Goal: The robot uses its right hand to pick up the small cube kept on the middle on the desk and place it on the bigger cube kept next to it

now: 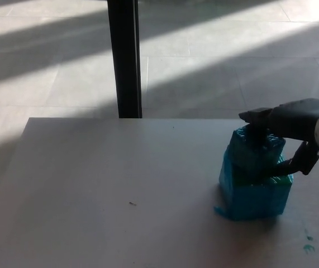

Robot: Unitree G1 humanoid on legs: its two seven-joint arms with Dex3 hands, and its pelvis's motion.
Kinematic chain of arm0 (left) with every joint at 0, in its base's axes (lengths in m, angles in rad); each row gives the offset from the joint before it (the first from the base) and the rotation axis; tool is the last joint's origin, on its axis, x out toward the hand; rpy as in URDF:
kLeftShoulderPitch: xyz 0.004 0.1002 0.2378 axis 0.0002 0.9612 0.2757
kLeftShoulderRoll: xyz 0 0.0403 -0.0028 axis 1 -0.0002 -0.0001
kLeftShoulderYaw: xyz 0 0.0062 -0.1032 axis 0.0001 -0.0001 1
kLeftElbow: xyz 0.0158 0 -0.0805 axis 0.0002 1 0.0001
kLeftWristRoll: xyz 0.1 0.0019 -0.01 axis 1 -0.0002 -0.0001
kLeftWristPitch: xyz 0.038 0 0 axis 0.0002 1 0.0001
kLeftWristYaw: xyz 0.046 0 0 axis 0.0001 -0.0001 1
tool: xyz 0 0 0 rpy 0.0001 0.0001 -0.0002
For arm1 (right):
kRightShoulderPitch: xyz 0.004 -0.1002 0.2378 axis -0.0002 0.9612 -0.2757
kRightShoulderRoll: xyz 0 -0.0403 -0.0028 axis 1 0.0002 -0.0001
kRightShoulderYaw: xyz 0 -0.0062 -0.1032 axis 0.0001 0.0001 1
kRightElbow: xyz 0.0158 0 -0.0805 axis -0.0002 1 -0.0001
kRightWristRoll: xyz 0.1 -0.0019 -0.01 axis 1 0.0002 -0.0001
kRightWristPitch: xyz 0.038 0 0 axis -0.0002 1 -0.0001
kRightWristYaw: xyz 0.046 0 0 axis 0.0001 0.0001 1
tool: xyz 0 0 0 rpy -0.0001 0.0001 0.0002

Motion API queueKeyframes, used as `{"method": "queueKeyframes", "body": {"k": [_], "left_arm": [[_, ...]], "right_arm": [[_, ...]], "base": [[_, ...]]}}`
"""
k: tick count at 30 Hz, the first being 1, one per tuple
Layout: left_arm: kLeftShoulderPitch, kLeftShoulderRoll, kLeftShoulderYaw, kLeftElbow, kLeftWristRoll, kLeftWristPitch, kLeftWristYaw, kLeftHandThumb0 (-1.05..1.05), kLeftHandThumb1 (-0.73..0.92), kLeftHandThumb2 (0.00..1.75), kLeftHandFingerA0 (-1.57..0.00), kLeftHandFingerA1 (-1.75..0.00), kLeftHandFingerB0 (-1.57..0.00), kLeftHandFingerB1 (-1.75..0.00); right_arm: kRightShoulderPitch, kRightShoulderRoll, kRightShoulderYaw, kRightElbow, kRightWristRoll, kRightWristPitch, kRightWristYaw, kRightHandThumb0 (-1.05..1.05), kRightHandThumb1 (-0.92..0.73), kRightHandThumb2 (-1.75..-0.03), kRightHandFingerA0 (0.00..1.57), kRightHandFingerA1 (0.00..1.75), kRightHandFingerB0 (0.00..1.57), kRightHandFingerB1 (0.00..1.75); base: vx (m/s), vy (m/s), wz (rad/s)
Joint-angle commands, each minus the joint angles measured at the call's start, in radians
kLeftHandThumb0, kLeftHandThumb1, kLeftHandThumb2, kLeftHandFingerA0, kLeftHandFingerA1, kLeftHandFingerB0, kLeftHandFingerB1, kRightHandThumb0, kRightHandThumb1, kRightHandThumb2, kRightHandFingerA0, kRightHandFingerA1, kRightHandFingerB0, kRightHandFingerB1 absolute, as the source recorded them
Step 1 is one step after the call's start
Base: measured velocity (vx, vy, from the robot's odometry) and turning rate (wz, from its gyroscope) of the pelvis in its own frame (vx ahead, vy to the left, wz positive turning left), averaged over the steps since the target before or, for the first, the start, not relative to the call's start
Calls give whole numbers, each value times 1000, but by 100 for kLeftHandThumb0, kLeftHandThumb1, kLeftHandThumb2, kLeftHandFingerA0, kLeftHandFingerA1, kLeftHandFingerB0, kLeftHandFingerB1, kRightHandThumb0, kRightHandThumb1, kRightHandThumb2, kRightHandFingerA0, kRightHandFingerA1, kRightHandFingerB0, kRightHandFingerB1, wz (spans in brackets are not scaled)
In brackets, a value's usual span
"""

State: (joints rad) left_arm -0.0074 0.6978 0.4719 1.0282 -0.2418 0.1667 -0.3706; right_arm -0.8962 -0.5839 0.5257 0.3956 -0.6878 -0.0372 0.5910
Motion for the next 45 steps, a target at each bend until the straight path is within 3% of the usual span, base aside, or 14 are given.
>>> {"method": "queueKeyframes", "body": {"k": [1, 2, 3, 5, 12, 17, 18, 21, 22, 27, 29, 33, 43, 45], "left_arm": [[4, 14, -10, 8, 7, 6, -5, -91, 77, 122, -33, -59, -20, -46], [6, 15, -13, 3, 8, 7, -8, -95, 92, 75, -29, -49, -29, -37], [5, 14, -14, 4, 7, 8, -5, -91, 78, 122, -32, -58, -21, -46], [6, 13, -12, 8, 1, 3, -13, -94, 92, 74, -28, -49, -29, -37], [4, 9, -5, 12, -5, 4, 5, -93, 77, 121, -25, -55, -31, -50], [12, 11, -11, 17, 2, -7, 3, -94, 92, 72, -24, -47, -33, -38], [10, 10, -5, 18, -5, 0, 1, -94, 75, 121, -32, -59, -25, -47], [9, 9, 0, 17, -9, 5, 6, -96, 92, 71, -32, -49, -35, -37], [16, 11, -8, 4, -3, 5, -1, -94, 77, 122, -21, -54, -30, -50], [16, 10, 3, 2, -14, 16, -2, -97, 92, 76, -31, -51, -33, -38], [23, 15, -3, 11, -5, 0, -4, -97, 80, 123, -23, -54, -26, -48], [31, 16, -6, 10, -4, 9, -9, -95, 92, 71, -32, -48, -31, -36], [33, 13, -7, 10, -4, -7, -10, -96, 92, 73, -33, -48, -30, -38], [26, -1, -11, 22, -3, -7, -3, -90, 75, 121, -35, -59, -19, -45]], "right_arm": [[16, -40, -7, -87, -50, 76, 102, -83, -44, -55, 0, 0, 0, 0], [21, -44, -39, -111, -31, 81, 79, -80, -42, -54, 0, 0, 0, 0], [26, -46, -51, -117, -28, 83, 70, -80, -42, -54, 0, 0, 0, 0], [19, -48, -79, -123, -28, 98, 59, -80, -44, -55, 0, 0, 0, 0], [-16, -62, -194, -84, 50, 98, 66, -86, -46, -55, 0, 0, 0, 0], [-28, -104, -280, -43, 86, 70, 46, -91, -48, -56, 0, 0, 0, 0], [-27, -117, -307, -21, 105, 53, 32, -89, -48, -55, 0, 0, 0, 0], [-20, -149, -359, -3, 136, 48, 36, -86, -50, -56, 0, 0, 0, 0], [-11, -161, -389, 7, 148, 43, 13, -87, -40, -73, 0, 0, 0, 0], [54, -204, -547, -18, 205, 100, -48, -73, -44, -72, 0, 0, 10, 9], [102, -202, -656, -1, 246, 117, -125, -78, -41, -69, 0, 0, 15, 21], [234, -237, -863, 101, 226, 117, -414, -61, -47, -81, 4, 54, 22, 46], [517, -190, -1158, 174, 279, 156, -604, -66, -66, -55, 8, 113, 33, 65], [585, -157, -1224, 205, 315, 140, -637, -72, -75, -56, 7, 122, 28, 81]], "base": [[0, 0, 0], [0, 0, 0], [0, 0, 0], [0, 0, 0], [0, 0, 0], [0, 0, 0], [0, 0, 0], [0, 0, 0], [0, 0, 0], [0, 0, 0], [0, 0, 0], [0, 0, 0], [0, 0, 0], [0, 0, 0]]}}
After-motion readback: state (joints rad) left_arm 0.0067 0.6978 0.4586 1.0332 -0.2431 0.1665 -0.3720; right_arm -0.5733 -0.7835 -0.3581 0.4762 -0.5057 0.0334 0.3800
